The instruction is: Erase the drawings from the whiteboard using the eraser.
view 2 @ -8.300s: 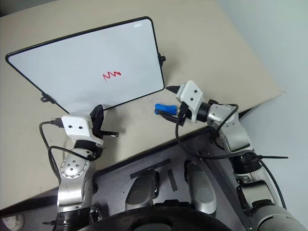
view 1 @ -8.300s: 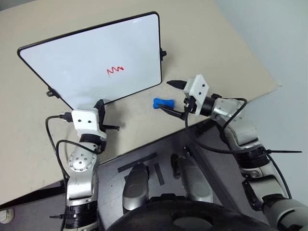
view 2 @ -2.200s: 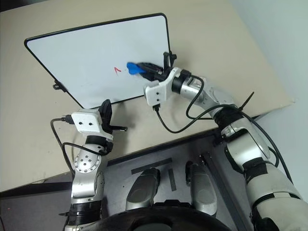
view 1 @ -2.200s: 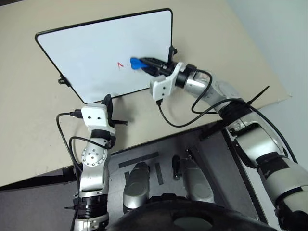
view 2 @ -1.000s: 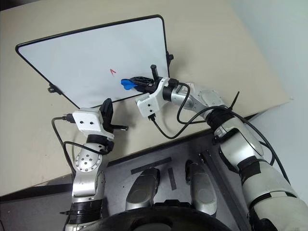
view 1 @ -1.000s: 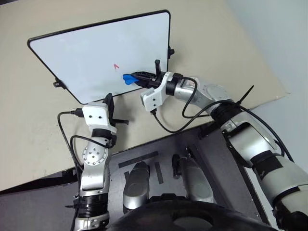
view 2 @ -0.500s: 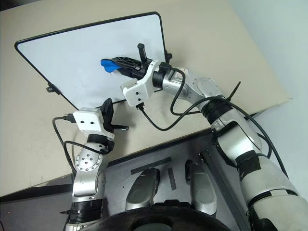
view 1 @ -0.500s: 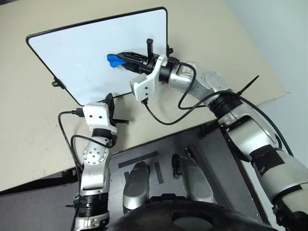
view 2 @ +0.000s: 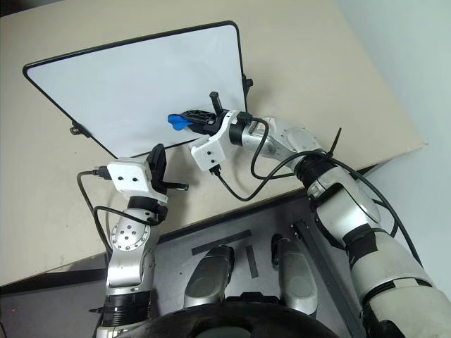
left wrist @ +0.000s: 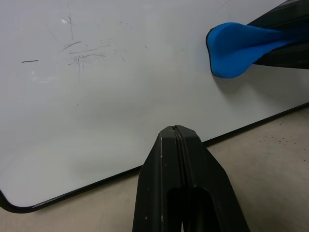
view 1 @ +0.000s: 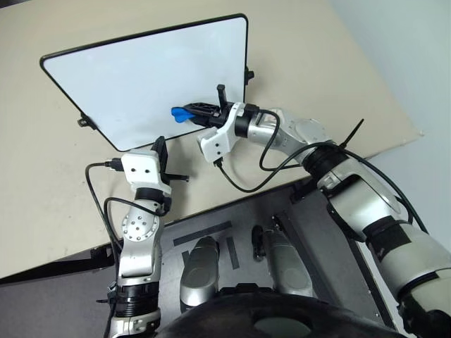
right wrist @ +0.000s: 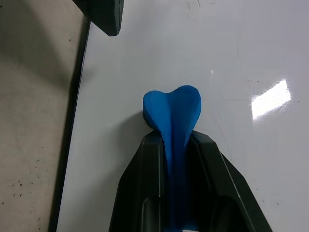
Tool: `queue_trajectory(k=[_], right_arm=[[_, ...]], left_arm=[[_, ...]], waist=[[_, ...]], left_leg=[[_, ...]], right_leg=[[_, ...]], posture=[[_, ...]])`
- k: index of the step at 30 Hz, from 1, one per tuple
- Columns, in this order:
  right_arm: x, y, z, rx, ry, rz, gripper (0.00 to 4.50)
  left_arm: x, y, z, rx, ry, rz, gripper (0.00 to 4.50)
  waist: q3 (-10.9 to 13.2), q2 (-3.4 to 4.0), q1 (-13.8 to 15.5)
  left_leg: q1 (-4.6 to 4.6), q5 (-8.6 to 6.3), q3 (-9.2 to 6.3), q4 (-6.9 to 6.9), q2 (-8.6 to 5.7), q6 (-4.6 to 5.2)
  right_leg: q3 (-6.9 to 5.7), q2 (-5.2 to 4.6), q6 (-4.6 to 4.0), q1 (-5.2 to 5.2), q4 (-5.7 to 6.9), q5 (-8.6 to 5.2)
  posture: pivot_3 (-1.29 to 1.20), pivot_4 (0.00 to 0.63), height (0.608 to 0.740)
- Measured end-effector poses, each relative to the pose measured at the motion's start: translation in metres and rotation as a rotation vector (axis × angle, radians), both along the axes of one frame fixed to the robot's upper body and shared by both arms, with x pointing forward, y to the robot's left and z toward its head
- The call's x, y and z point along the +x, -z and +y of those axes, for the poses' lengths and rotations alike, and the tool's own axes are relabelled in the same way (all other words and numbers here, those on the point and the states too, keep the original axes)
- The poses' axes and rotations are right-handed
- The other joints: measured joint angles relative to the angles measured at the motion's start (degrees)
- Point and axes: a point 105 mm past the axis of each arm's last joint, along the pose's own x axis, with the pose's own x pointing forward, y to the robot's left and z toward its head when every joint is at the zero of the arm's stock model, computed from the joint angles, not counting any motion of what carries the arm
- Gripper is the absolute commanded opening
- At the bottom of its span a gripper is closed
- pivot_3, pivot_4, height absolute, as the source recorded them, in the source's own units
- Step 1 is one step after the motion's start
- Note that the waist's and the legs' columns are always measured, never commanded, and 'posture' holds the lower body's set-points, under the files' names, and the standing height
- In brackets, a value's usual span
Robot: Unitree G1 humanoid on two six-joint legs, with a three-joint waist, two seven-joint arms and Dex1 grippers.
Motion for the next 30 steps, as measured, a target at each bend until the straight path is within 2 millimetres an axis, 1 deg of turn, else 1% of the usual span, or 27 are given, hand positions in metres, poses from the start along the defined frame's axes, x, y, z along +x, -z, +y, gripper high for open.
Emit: queue_trajectory(k=[3,4,5,6,8,9,10,12,14,16,19,20,21,24,27,30], right_arm=[[-0.004,0.007,-0.009,-0.001,-0.006,0.078,0.43],[-0.007,0.013,-0.016,0.006,-0.002,0.142,0.43],[-0.012,0.02,-0.025,0.032,0.006,0.245,0.43],[-0.015,0.026,-0.031,0.038,0.014,0.313,0.43],[-0.02,0.037,-0.051,0.046,0.044,0.454,0.43],[-0.022,0.04,-0.06,0.035,0.059,0.504,0.43],[-0.026,0.042,-0.073,0.044,0.08,0.588,0.43],[-0.032,0.043,-0.091,0.061,0.105,0.697,0.43],[-0.037,0.046,-0.106,0.075,0.133,0.791,1.13],[-0.038,0.049,-0.112,0.086,0.156,0.856,1.73],[-0.039,0.045,-0.111,0.116,0.163,0.891,2.85],[-0.039,0.041,-0.108,0.131,0.156,0.891,3.11],[-0.04,0.038,-0.105,0.142,0.148,0.893,3.52],[-0.041,0.033,-0.095,0.176,0.126,0.893,4.48],[-0.037,0.025,-0.097,0.223,0.141,0.862,4.48],[-0.033,0.017,-0.102,0.286,0.164,0.831,4.48]], left_arm=[[-0.001,0.001,0.001,0.001,-0.003,0.002,0.0],[-0.001,0.001,0.001,0.001,-0.003,0.003,0.0],[-0.002,0.002,0.002,0.002,-0.007,0.006,0.0],[-0.003,0.002,0.004,0.004,-0.011,0.008,0.0],[-0.003,0.002,0.005,0.006,-0.015,0.007,0.0],[-0.004,0.002,0.007,0.009,-0.019,0.009,0.0],[-0.004,0.001,0.007,0.011,-0.019,0.006,0.0],[-0.005,-0.001,0.009,0.018,-0.02,0.003,0.0],[-0.005,-0.001,0.009,0.02,-0.017,0.004,0.0],[-0.005,-0.001,0.009,0.025,-0.013,0.009,0.0],[-0.004,-0.002,0.009,0.039,0.006,0.013,0.0],[-0.004,-0.003,0.009,0.042,0.009,0.012,0.0],[-0.003,-0.006,0.008,0.043,0.013,0.007,0.0],[-0.001,-0.011,0.011,0.054,0.026,0.003,0.0],[0.001,-0.018,0.014,0.066,0.021,-0.014,0.0],[0.0,-0.018,0.015,0.071,0.032,-0.002,0.0]], waist=[[-0.01,-0.02,0.22],[-0.02,-0.04,0.32],[-0.05,-0.08,0.45],[-0.04,-0.08,0.44],[-0.05,-0.08,0.59],[-0.05,-0.08,0.54],[-0.06,-0.1,0.54],[-0.06,-0.1,0.51],[-0.06,-0.11,0.46],[-0.05,-0.12,0.25],[-0.01,-0.13,-0.2],[0.0,-0.13,-0.27],[0.0,-0.13,-0.32],[0.01,-0.11,-0.43],[0.02,-0.1,-0.37],[0.02,-0.1,-0.33]], left_leg=[[-0.02,0.01,0.01,0.01,0.0,0.01],[-0.06,0.02,0.01,0.02,0.0,0.03],[-0.12,0.02,0.05,0.07,-0.01,0.03],[-0.13,0.01,0.08,0.08,-0.01,0.02],[-0.26,0.01,0.12,0.16,-0.05,0.03],[-0.3,0.01,0.13,0.19,-0.05,0.03],[-0.34,0.02,0.15,0.22,-0.07,0.03],[-0.31,0.03,0.18,0.27,-0.07,0.04],[-0.24,0.08,0.21,0.29,-0.07,0.03],[-0.05,0.15,0.21,0.28,-0.07,0.04],[0.48,0.19,0.28,0.23,-0.01,0.08],[0.58,0.2,0.28,0.23,0.0,0.1],[0.65,0.23,0.27,0.24,0.01,0.13],[0.79,0.32,0.25,0.25,0.06,0.13],[0.76,0.34,0.25,0.26,0.02,0.13],[0.72,0.26,0.24,0.25,0.01,0.06]], right_leg=[[-0.01,0.0,0.01,0.03,-0.07,-0.01],[-0.01,0.0,0.01,0.04,-0.09,-0.01],[-0.03,0.01,0.04,0.04,-0.11,-0.04],[-0.03,0.01,0.05,0.01,-0.12,-0.04],[-0.04,0.0,0.05,0.01,-0.21,-0.04],[-0.04,-0.02,0.05,0.0,-0.22,-0.04],[-0.04,-0.01,0.05,0.02,-0.25,-0.04],[-0.04,-0.01,0.05,0.05,-0.24,-0.04],[-0.04,0.01,0.06,0.11,-0.19,-0.04],[-0.01,0.03,0.07,0.24,-0.12,-0.03],[0.0,0.12,0.13,0.62,-0.06,-0.02],[0.0,0.17,0.45,0.76,-0.07,-0.22],[0.0,0.22,0.61,0.81,-0.07,-0.32],[0.02,0.27,0.63,0.93,-0.07,-0.33],[0.09,0.26,0.67,0.95,-0.09,-0.35],[0.14,0.25,0.72,0.93,-0.12,-0.39]], posture=[[0.0,0.15,0.74],[0.0,0.15,0.74],[0.0,0.15,0.74],[0.0,0.15,0.74],[0.0,0.15,0.74],[0.0,0.15,0.74],[0.0,0.15,0.74],[0.0,0.15,0.74],[0.0,0.15,0.74],[0.0,0.15,0.74],[0.0,0.15,0.74],[0.0,0.15,0.74],[0.0,0.15,0.74],[0.0,0.15,0.74],[0.0,0.15,0.74],[0.0,0.15,0.74]])
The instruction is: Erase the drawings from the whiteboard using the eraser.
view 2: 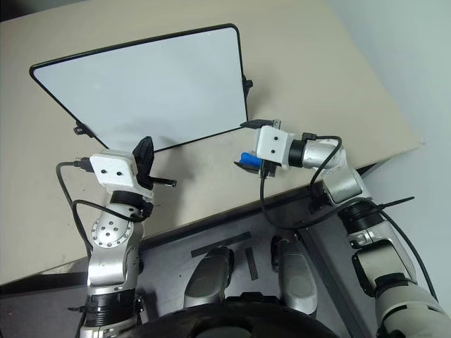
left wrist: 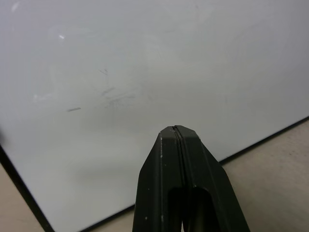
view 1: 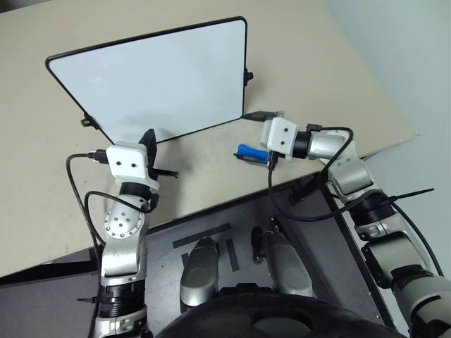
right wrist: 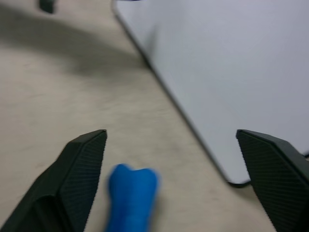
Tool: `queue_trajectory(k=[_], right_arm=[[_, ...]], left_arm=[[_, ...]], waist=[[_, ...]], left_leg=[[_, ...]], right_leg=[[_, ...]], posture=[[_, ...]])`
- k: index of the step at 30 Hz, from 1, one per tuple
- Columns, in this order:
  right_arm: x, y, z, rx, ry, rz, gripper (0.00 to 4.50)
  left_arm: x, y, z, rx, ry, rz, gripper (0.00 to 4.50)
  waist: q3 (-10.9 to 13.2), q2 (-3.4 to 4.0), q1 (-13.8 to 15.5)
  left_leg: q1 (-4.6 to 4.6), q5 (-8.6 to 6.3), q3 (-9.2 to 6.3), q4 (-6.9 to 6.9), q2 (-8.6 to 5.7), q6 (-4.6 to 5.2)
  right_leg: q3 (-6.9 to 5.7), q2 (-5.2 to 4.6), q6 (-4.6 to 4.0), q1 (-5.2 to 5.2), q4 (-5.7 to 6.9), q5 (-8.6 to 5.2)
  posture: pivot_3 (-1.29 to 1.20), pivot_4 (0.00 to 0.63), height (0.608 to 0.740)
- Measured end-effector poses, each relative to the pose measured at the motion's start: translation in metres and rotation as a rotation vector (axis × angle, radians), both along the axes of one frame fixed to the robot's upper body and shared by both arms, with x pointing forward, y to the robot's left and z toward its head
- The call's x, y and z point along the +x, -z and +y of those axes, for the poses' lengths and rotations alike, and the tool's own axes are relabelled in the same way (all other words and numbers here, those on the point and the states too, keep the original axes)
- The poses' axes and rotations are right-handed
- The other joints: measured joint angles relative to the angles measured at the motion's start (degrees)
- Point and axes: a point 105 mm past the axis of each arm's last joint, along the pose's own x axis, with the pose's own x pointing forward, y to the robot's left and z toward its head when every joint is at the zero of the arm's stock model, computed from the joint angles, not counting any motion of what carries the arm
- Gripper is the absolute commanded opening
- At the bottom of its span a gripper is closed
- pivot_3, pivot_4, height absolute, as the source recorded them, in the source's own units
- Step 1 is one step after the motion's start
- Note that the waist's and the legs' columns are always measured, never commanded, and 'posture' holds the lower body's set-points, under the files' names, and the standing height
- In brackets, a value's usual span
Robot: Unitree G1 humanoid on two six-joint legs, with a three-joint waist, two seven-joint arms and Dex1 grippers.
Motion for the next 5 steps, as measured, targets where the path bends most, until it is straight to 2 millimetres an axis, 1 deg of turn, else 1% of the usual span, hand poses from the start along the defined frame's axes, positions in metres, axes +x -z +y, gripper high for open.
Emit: queue_trajectory(k=[2,5], right_arm=[[0.0008,0.0001,-0.0049,0.02,0.032,0.0,4.48],[-0.0005,0.0025,-0.0111,0.045,0.074,0.018,4.48]], left_arm=[[-0.0017,0.0016,0.0,0.006,0.013,0.016,0.0],[0.0,0.0004,-0.0003,0.017,0.031,0.023,0.0]], waist=[[0.0,0.0,0.04],[0.0,0.0,0.19]], left_leg=[[-0.02,-0.11,-0.01,-0.02,0.0,0.0],[-0.13,-0.18,0.0,-0.09,0.01,-0.01]], right_leg=[[0.0,0.0,-0.37,-0.02,0.0,0.17],[-0.01,-0.01,-0.39,-0.12,-0.03,0.08]], posture=[[0.0,0.15,0.74],[0.0,0.15,0.74]])
